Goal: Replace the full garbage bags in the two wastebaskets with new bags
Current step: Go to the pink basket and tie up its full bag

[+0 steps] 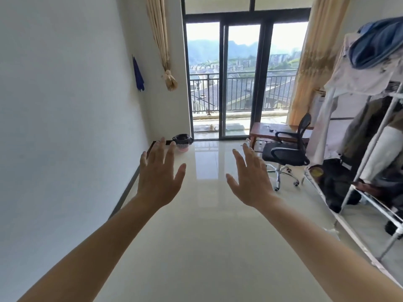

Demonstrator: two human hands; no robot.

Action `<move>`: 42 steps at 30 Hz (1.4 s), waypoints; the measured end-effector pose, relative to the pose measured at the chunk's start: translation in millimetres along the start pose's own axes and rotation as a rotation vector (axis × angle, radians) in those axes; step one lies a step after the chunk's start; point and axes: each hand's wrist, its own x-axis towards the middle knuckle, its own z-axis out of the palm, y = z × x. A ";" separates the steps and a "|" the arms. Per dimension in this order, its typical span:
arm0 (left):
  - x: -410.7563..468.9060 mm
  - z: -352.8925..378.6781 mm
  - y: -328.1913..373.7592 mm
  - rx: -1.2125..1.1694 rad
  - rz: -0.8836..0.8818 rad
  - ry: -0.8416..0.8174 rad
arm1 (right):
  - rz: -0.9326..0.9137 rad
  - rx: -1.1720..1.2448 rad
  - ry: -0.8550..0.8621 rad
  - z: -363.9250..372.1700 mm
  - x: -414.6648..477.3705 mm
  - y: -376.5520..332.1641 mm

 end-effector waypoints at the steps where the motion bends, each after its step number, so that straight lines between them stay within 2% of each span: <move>1: 27.6 25.1 -4.2 0.010 0.009 -0.002 | 0.008 -0.005 0.010 16.9 30.4 12.6; 5: 140.2 118.5 -24.4 0.004 -0.011 -0.014 | 0.046 0.031 0.028 80.7 155.3 55.7; 9: 249.1 181.7 -63.6 0.031 -0.009 -0.026 | 0.035 0.033 -0.015 134.1 292.4 76.4; 14: 361.6 248.3 -147.1 0.063 -0.055 0.003 | 0.008 0.101 -0.030 201.1 448.7 66.2; 21: 518.7 378.2 -266.0 0.034 -0.068 0.013 | -0.041 0.061 -0.054 339.1 642.7 56.1; 30: 744.9 526.5 -369.7 0.004 -0.025 -0.130 | 0.039 0.040 -0.092 447.2 857.2 92.1; 34: 836.7 614.5 -400.1 0.004 0.015 -0.144 | 0.041 -0.003 -0.074 515.9 962.8 126.1; 38: 926.1 707.8 -429.6 0.011 -0.036 -0.201 | 0.049 0.011 -0.088 594.2 1068.1 156.5; 42: 1020.8 767.8 -470.4 0.052 -0.029 -0.229 | 0.029 0.017 -0.132 652.1 1191.3 170.6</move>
